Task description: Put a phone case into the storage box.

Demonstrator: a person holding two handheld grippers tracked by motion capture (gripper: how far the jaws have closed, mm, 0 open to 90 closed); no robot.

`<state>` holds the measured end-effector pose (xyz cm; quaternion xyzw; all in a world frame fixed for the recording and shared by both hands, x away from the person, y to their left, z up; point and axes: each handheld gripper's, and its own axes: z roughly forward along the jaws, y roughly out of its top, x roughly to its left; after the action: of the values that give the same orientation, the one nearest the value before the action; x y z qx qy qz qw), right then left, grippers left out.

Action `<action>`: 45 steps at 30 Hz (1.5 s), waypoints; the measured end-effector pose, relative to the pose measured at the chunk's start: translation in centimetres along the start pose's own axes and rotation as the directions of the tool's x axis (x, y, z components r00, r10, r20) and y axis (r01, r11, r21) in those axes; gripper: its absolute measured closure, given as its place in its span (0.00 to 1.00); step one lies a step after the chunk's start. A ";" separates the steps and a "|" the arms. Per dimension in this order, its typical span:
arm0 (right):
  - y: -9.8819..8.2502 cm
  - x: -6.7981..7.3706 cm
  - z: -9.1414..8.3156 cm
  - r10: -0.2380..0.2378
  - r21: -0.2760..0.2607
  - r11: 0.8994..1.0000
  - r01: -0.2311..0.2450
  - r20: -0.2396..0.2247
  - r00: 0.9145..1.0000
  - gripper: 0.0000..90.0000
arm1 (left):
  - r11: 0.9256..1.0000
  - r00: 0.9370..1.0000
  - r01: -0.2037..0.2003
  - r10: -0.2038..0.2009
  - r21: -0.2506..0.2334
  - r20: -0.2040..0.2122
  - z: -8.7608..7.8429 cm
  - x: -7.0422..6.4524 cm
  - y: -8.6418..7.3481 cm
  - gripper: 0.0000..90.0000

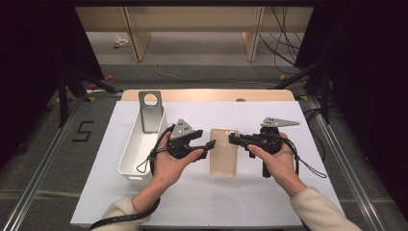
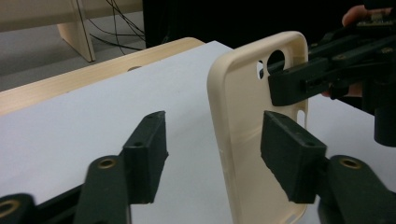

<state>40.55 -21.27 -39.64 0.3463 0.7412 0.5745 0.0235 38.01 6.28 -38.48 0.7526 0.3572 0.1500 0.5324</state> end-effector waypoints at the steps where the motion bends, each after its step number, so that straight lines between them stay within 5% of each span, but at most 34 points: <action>1: 0.0 0.1 0.0 0.001 0.001 1.000 -0.001 -0.001 1.000 0.90 | 1.000 1.000 0.009 -0.009 -0.005 0.001 0.0 0.0 0.0 0.49; 12: -0.3 0.7 0.6 -0.011 0.006 1.000 0.011 -0.011 1.000 0.90 | 0.998 0.998 0.067 -0.067 -0.015 0.013 0.1 0.1 -0.2 0.67; 25: -0.6 1.1 1.1 -0.019 0.016 1.000 0.019 -0.019 1.000 0.90 | 0.997 0.997 0.072 -0.072 -0.020 0.004 0.0 0.1 -0.3 0.85; 45: -0.5 1.2 1.2 -0.070 0.032 0.997 0.069 0.011 0.998 0.80 | 0.999 0.999 0.039 -0.038 -0.012 0.020 -0.3 0.2 -0.1 0.91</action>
<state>39.97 -19.69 -40.03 0.3240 0.7616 0.5597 0.0425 37.92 6.64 -38.52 0.7437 0.3653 0.1345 0.5435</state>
